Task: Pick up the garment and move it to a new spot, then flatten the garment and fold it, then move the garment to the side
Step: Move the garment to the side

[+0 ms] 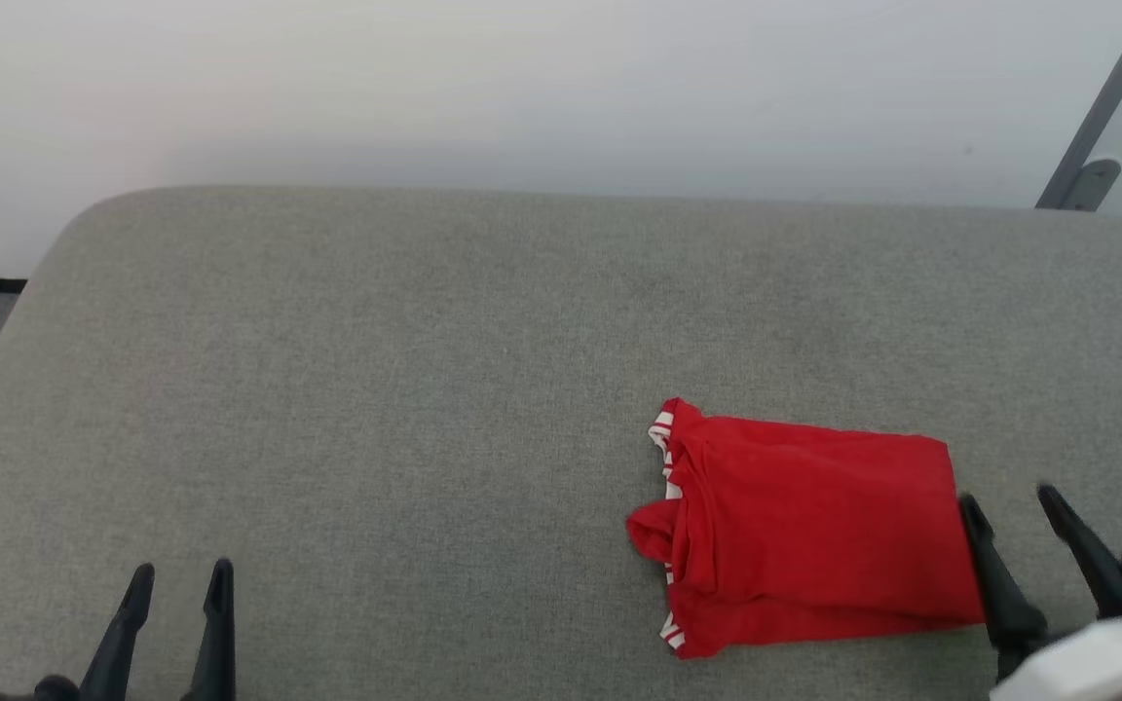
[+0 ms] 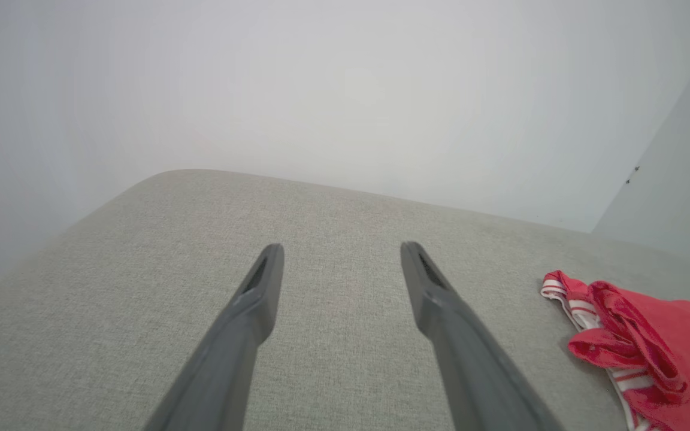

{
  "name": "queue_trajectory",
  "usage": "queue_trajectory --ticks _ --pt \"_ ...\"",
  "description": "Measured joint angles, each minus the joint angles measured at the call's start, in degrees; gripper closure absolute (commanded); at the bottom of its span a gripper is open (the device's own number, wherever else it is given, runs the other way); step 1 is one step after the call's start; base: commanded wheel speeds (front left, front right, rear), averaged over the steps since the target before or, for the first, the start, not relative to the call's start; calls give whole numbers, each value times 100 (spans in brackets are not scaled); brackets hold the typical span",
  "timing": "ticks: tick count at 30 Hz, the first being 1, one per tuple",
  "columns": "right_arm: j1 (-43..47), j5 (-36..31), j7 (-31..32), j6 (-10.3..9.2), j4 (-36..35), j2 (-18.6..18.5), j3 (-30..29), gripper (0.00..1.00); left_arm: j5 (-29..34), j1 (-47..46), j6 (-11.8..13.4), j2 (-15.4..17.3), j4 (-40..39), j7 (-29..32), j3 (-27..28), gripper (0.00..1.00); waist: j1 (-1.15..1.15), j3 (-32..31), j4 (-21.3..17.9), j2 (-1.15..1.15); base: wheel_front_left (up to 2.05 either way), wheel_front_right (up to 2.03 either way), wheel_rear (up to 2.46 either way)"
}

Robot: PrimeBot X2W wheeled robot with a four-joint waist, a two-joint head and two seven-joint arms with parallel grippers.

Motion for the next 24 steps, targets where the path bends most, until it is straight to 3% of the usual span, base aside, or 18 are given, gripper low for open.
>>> queue_trajectory --ticks 7,14,17,24 --pt "-1070 73 1394 -1 143 -925 367 0 -191 -399 0 165 -24 0 -324 0 0 365 26 0 0 0 0" --pt "-1607 679 4156 0 170 -1373 315 0 -421 -935 0 480 -3 0 -558 0 0 948 111 0 0 0 0" --pt "-1875 773 4969 0 8 -1373 43 0 -550 -1108 0 539 -32 0 -676 0 0 1200 137 0 0 0 0" --pt "-2012 651 6072 -1 -190 -742 -135 0 -678 -1561 0 686 12 0 -873 0 0 1729 237 0 0 0 0"
